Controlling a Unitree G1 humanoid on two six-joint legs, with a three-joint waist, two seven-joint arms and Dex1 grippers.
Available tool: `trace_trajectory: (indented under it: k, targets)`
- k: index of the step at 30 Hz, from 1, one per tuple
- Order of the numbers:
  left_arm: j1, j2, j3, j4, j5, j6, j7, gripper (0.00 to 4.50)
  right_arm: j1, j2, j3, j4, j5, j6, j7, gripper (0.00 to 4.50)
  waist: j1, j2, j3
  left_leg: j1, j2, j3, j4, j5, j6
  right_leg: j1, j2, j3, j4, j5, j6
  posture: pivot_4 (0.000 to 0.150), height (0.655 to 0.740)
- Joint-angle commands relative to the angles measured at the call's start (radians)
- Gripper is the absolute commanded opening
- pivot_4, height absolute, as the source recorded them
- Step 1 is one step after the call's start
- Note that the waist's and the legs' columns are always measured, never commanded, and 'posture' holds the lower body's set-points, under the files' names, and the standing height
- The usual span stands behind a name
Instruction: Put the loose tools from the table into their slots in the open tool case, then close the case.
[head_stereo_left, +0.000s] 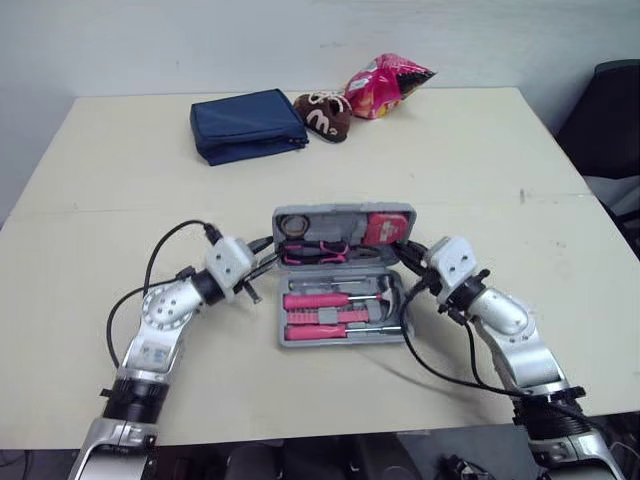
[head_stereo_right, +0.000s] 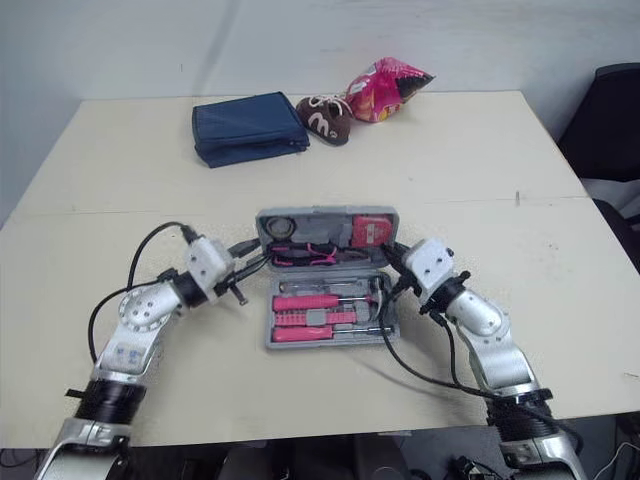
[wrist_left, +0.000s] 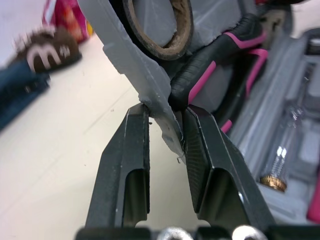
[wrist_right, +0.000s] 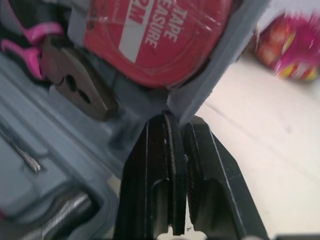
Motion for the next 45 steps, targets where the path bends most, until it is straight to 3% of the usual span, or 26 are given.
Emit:
trace_trajectory:
  k: [1, 2, 7, 9, 13, 19, 22, 26, 27, 29, 35, 45]
  targets:
    - [0.064, 0.061, -0.001, 0.007, 0.06, -0.223, -0.046, 0.87, 0.038, -0.04, 0.025, 0.107, -0.126, -0.228, 0.004, 0.0, -0.001, 0.0, 0.0, 0.0, 0.0, 0.0, 0.0, 0.0, 0.0, 0.0, 0.0, 0.002, 0.0, 0.0, 0.0, 0.15, 0.74]
    - [0.079, 0.073, 0.0, 0.017, 0.057, -0.257, -0.053, 1.4, 0.043, -0.04, 0.022, 0.117, -0.115, -0.26, 0.015, 0.0, -0.001, 0.0, 0.0, 0.001, 0.0, 0.0, 0.0, 0.0, 0.0, 0.001, 0.0, 0.003, 0.0, 0.0, 0.0, 0.15, 0.74]
    - [0.151, 0.21, 0.081, 0.157, 0.1, -0.366, -0.054, 3.7, 0.135, -0.148, -0.034, 0.142, -0.238, -0.406, -0.04, 2.27, 0.0, 0.0, 0.0, 0.003, 0.001, 0.001, 0.0, 0.0, 0.0, 0.001, 0.0, 0.004, 0.0, 0.0, 0.0, 0.15, 0.74]
    - [0.192, 0.273, 0.133, 0.241, 0.059, -0.331, -0.07, 3.71, 0.208, -0.202, -0.085, 0.116, -0.248, -0.408, -0.051, 3.25, -0.001, -0.001, 0.0, 0.005, 0.001, 0.003, -0.001, 0.0, 0.0, 0.003, 0.0, 0.006, 0.001, 0.0, 0.0, 0.15, 0.74]
    - [0.235, 0.356, 0.182, 0.309, -0.053, -0.293, -0.169, 3.71, 0.373, -0.289, -0.209, 0.064, -0.148, -0.376, -0.023, 3.25, -0.001, -0.001, 0.0, 0.021, 0.002, 0.003, -0.009, -0.001, 0.0, 0.018, 0.0, 0.005, -0.007, -0.001, -0.003, 0.15, 0.74]
    - [0.089, 0.301, 0.192, 0.247, -0.263, -0.021, -0.292, 3.71, 0.57, -0.37, -0.258, -0.166, 0.23, -0.169, 0.227, 3.25, 0.017, -0.002, 0.0, 0.019, 0.0, -0.003, -0.005, -0.003, 0.003, 0.023, -0.001, -0.003, -0.009, -0.001, -0.001, 0.15, 0.74]
    - [-0.002, 0.256, 0.153, 0.224, -0.259, 0.063, -0.315, 3.71, 0.62, -0.405, -0.253, -0.317, 0.373, 0.0, 0.321, 2.39, 0.024, -0.002, 0.001, 0.018, 0.0, -0.004, -0.004, -0.003, 0.002, 0.023, -0.001, -0.003, -0.008, 0.0, -0.001, 0.15, 0.74]
    - [-0.153, 0.176, 0.029, 0.208, -0.182, 0.146, -0.353, 3.71, 0.638, -0.45, -0.185, -0.475, 0.436, 0.211, 0.398, 0.38, 0.033, -0.002, 0.0, 0.018, 0.0, -0.005, -0.002, -0.003, 0.002, 0.024, 0.0, -0.003, -0.008, 0.0, 0.0, 0.15, 0.74]
    - [-0.201, 0.144, -0.005, 0.221, -0.168, 0.182, -0.362, 3.46, 0.628, -0.448, -0.163, -0.501, 0.441, 0.258, 0.401, 0.0, 0.034, -0.003, 0.0, 0.017, 0.0, -0.006, -0.002, -0.003, 0.002, 0.025, 0.0, -0.003, -0.009, 0.0, 0.0, 0.15, 0.74]
    - [-0.283, 0.092, -0.051, 0.27, -0.13, 0.235, -0.358, 2.86, 0.597, -0.434, -0.131, -0.518, 0.415, 0.299, 0.408, 0.0, 0.038, -0.003, 0.001, 0.017, 0.0, -0.006, -0.001, -0.003, 0.003, 0.025, 0.0, -0.003, -0.01, 0.001, 0.0, 0.15, 0.74]
    - [-0.452, -0.02, -0.161, 0.453, -0.021, 0.225, -0.408, 0.03, 0.509, -0.395, -0.062, -0.513, 0.335, 0.408, 0.393, 0.0, 0.042, -0.003, 0.001, 0.016, -0.004, -0.003, 0.001, -0.003, 0.003, 0.022, 0.002, -0.003, -0.009, 0.001, 0.001, 0.15, 0.74]
    - [-0.452, -0.045, -0.177, 0.505, 0.022, 0.203, -0.476, 0.03, 0.306, -0.301, -0.016, -0.345, 0.162, 0.394, 0.371, 0.0, 0.03, -0.003, 0.001, 0.014, 0.001, 0.002, 0.002, -0.003, 0.003, 0.016, 0.002, -0.003, -0.004, 0.001, 0.001, 0.15, 0.74]
